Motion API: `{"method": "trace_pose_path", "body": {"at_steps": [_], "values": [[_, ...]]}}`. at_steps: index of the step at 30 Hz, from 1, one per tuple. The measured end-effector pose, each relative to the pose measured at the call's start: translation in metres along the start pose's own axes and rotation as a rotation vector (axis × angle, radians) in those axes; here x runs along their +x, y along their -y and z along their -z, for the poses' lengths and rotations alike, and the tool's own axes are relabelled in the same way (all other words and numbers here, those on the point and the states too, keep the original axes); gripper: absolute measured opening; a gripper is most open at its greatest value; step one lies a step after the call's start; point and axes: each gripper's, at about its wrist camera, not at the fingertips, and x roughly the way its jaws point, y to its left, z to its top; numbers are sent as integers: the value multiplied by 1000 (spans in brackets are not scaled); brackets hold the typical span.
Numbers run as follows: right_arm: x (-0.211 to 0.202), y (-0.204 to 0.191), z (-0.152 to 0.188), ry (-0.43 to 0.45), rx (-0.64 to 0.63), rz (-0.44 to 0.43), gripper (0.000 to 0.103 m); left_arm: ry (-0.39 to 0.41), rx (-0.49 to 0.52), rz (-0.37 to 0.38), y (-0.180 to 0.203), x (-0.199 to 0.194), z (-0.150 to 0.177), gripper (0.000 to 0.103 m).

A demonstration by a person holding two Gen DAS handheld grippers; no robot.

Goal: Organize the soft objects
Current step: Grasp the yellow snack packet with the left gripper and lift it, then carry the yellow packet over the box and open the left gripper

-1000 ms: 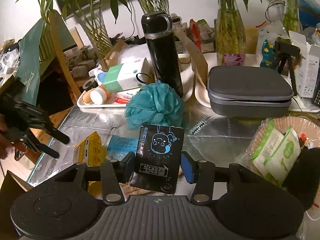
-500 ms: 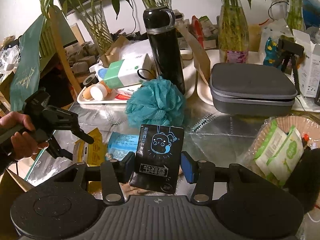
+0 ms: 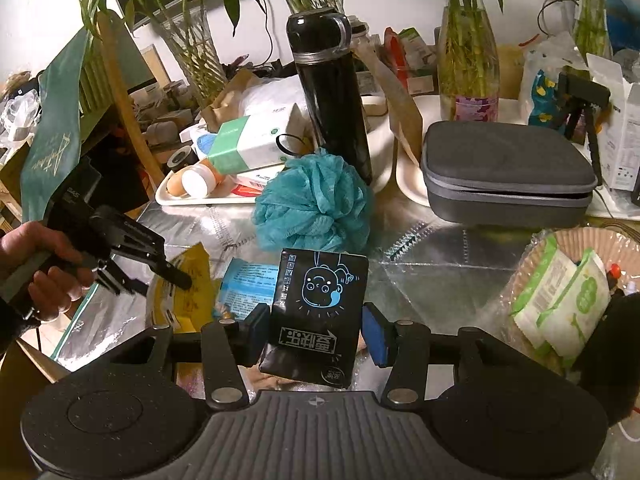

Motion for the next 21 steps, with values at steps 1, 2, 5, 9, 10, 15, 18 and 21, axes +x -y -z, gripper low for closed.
{"method": "trace_pose_path", "body": {"at_steps": [1,2,5,9,10,15,18,21], "values": [[0,0,0,1,2,-1,52,25,35,-23,1,-3,-1,53],[0,0,0,1,3,-2,52,49,72,-48,4,-6,-3,53],[0,0,-1,2,2,-3,52,100,166,-112,11,-11,-6,55],[0,-1,-1,5,-1,-5,52,105,214,-122,17,-10,-7,73],[0,-2,-1,7,-2,-5,52,98,221,-118,18,-8,-6,76],[-2,0,-1,14,2,-5,52,58,256,-169,28,16,3,78],[-3,0,-1,20,5,-5,52,75,268,-184,31,18,5,72],[-5,0,-1,26,6,-6,52,81,254,-188,28,16,5,62]]}}
